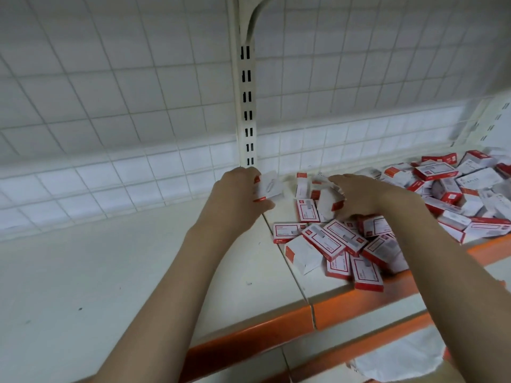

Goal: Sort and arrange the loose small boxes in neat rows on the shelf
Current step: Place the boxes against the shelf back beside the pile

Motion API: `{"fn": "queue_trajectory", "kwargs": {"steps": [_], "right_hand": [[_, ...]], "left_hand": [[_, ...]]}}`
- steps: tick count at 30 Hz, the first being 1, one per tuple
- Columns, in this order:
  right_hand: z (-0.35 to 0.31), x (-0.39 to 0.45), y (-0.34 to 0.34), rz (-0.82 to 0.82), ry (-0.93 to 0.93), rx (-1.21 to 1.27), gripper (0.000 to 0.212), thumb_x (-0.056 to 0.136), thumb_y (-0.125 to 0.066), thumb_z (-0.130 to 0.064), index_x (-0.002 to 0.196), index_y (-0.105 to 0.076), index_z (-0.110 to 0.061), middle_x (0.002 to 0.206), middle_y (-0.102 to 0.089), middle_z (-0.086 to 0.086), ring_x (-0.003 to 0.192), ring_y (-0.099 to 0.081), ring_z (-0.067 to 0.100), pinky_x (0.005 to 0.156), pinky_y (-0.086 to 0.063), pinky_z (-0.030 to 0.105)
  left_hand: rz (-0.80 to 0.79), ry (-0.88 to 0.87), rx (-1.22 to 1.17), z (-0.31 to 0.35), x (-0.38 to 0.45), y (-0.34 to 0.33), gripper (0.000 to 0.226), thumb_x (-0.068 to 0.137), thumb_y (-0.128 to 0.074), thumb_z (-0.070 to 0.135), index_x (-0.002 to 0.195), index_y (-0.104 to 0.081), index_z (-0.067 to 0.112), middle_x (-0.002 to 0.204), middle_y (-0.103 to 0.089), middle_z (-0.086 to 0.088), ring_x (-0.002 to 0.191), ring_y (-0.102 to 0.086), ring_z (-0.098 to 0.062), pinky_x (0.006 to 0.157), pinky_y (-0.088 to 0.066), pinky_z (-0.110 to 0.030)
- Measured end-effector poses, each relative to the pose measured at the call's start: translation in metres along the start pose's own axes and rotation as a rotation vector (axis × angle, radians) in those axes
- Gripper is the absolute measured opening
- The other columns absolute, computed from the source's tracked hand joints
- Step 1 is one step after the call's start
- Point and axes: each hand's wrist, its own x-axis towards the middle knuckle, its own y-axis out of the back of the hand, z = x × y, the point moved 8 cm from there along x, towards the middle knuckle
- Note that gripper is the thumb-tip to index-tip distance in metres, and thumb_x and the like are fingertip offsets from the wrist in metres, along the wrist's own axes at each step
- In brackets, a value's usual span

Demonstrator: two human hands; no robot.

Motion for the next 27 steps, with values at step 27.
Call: {"fn": "queue_trajectory", "kwargs": {"steps": [27], "right_hand": [[-0.072, -0.056, 0.025, 0.399, 0.432, 0.457, 0.034, 0.073, -0.071, -0.009, 0.093, -0.046, -0.021, 0.102, -0.054, 0.001, 0.093, -0.055, 0.017, 0.077, -0.052, 0.039]], "left_hand": [[0.168, 0.049, -0.103, -0.023, -0.057, 0.027, 0.044, 0.075, -0.075, 0.021, 0.114, -0.058, 0.014, 0.102, -0.056, 0.0, 0.09, -0.052, -0.015, 0.078, -0.047, -0.029]]}}
